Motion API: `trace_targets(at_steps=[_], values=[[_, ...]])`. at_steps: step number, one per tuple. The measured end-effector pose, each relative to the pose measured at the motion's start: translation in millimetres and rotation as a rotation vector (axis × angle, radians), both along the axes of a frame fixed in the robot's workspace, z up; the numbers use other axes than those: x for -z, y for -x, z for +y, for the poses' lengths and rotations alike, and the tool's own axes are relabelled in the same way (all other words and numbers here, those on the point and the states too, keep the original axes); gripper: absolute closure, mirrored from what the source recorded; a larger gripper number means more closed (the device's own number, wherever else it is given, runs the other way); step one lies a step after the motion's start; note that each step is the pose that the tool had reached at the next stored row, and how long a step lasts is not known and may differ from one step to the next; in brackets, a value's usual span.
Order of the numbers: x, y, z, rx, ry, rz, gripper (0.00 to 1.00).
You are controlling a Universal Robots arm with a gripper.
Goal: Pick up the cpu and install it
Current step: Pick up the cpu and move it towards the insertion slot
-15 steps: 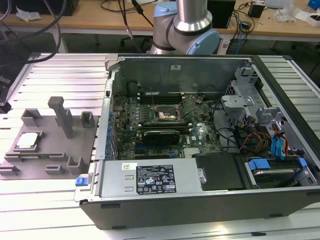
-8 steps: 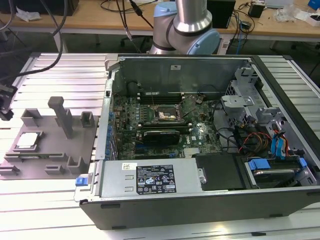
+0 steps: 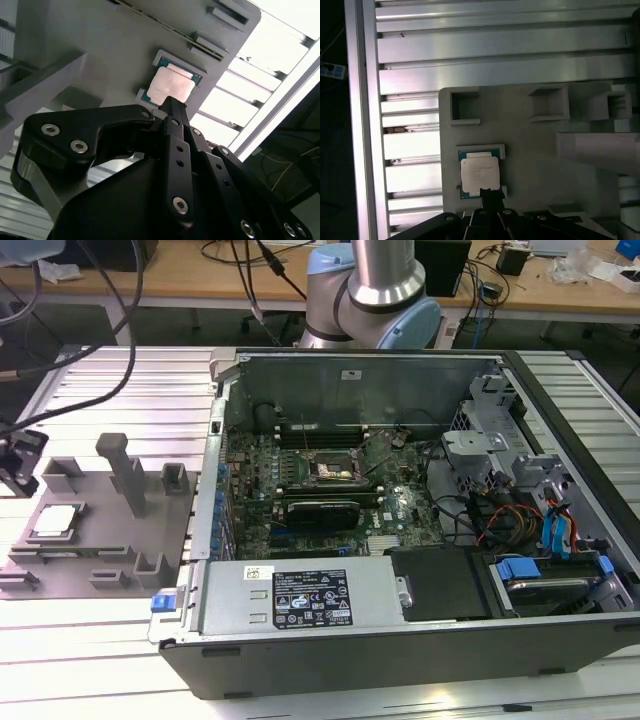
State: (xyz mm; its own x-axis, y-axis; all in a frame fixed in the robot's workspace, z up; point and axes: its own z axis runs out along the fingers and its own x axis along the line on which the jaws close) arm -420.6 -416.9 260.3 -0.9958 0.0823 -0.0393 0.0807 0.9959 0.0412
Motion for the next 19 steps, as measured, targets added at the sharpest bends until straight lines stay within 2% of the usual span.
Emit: trace_targets(at_steps=[1,5,9,17,19], values=[[2.4,-0.6,-0.1,0.0,0.0,0.0004,0.89],[2.8,-0.7,-0.2,0.0,0.0,0.0005,0.89],[9.4,-0.7,-0.2,0.0,0.0,0.0005,0.89],[27.1,-0.7,-0.2,0.0,0.0,0.0004,0.89],[34.3,-0.7,-0.2,0.0,0.0,0.0005,0.89]])
